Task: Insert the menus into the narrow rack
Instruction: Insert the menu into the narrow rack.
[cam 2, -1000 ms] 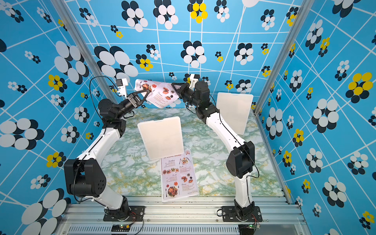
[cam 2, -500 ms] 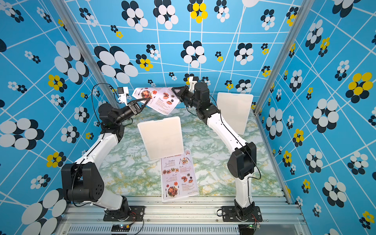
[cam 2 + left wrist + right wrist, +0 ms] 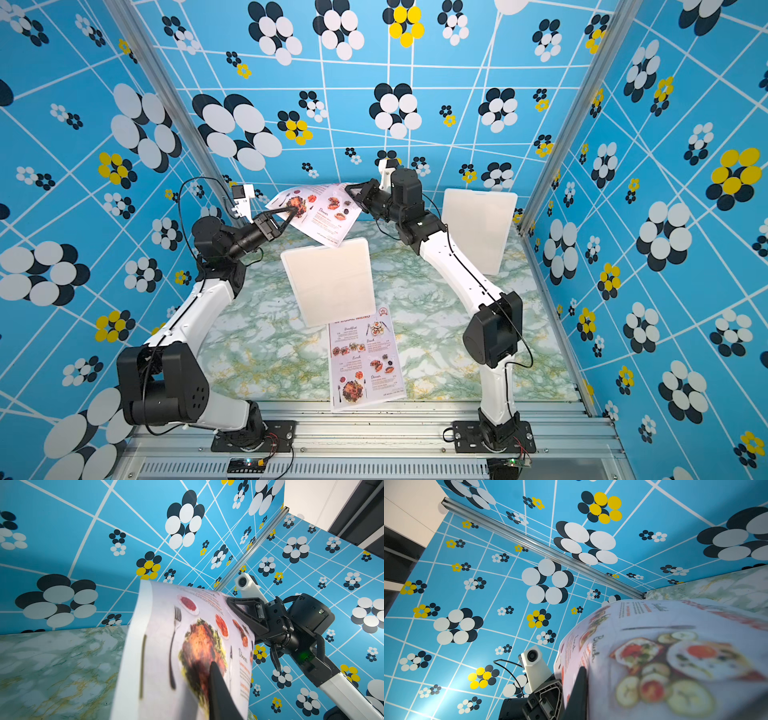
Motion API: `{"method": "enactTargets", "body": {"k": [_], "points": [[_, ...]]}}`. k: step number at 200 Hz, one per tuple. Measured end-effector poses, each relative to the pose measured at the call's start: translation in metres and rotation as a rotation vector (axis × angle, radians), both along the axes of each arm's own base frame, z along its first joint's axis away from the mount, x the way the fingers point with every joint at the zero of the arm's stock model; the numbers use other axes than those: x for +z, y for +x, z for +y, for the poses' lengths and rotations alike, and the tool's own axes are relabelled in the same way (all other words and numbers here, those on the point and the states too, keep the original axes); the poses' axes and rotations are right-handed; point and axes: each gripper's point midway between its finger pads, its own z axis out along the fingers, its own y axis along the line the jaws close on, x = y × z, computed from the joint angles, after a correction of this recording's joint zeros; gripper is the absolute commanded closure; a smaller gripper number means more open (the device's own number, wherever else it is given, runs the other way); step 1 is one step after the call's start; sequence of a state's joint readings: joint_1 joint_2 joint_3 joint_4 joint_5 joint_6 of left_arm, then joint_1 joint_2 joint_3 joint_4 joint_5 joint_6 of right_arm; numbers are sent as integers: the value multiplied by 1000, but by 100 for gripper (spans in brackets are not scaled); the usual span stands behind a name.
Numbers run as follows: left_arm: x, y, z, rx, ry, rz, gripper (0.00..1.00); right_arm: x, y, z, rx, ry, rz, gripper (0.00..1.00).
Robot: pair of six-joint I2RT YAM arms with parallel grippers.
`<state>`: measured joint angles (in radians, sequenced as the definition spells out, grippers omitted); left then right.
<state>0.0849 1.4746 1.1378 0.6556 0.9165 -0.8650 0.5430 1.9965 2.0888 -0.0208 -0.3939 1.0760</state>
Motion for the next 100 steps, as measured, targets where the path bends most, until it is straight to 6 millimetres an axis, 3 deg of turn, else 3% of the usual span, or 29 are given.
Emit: {"method": "enactTargets", "body": {"k": [48, 100], "points": [[-2, 2, 12, 32, 15, 2, 80, 26, 0, 8, 16, 11, -61, 94], [-6, 5, 22, 60, 26, 10, 82, 9, 9, 28, 41, -21, -45, 99]]}}
